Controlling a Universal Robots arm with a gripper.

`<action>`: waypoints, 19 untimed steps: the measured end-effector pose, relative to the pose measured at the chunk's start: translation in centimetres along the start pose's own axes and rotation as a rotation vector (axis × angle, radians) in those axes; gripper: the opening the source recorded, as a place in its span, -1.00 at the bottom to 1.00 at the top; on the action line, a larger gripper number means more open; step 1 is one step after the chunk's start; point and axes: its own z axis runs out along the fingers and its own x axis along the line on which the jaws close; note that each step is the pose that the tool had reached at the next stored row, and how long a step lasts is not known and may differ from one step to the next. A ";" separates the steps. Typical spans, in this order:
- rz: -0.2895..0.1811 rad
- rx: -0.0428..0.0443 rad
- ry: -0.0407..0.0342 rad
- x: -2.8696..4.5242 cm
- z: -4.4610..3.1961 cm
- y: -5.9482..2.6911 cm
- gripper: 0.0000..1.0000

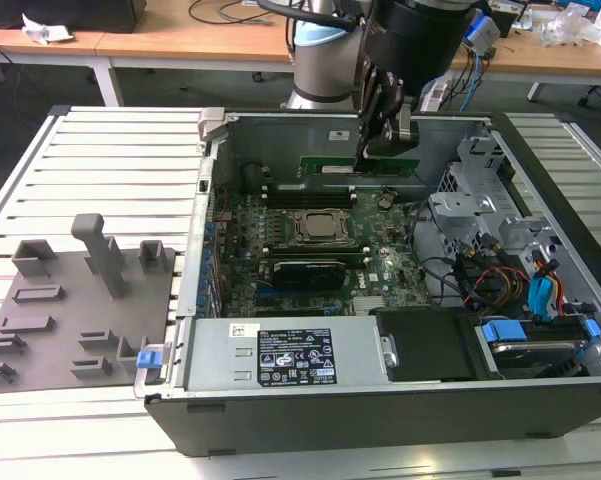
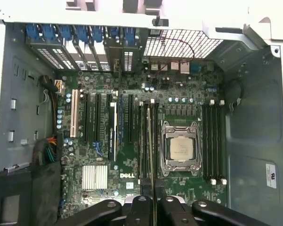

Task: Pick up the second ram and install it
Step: 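Pick up the second ram and move it above second insertion slot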

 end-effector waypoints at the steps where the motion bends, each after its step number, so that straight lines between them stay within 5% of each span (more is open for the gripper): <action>1: 0.000 -0.0001 0.0000 0.01 0.13 -0.11 -0.73; 11: 0.000 -0.0006 -0.0002 -0.52 2.53 -0.53 -0.73; 19: 0.000 -0.0006 0.0000 -0.55 2.68 -0.55 -0.73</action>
